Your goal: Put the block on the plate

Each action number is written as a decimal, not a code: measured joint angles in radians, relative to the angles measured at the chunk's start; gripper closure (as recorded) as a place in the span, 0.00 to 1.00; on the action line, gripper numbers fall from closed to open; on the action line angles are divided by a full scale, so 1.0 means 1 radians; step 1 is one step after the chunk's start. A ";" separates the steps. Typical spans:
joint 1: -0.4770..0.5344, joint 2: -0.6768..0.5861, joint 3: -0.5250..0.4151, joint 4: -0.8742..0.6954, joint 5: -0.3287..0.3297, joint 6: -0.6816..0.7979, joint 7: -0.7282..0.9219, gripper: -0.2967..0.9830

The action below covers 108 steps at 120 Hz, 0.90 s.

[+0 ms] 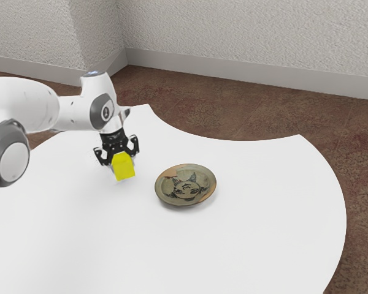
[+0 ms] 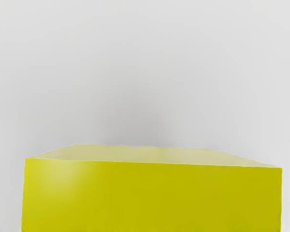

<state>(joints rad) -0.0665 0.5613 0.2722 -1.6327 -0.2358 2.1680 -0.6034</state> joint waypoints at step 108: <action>-0.271 -0.022 -0.043 0.002 -0.001 0.044 -0.028 0.33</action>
<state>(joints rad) -0.3375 0.5388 0.2288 -1.6311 -0.2372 2.2117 -0.6316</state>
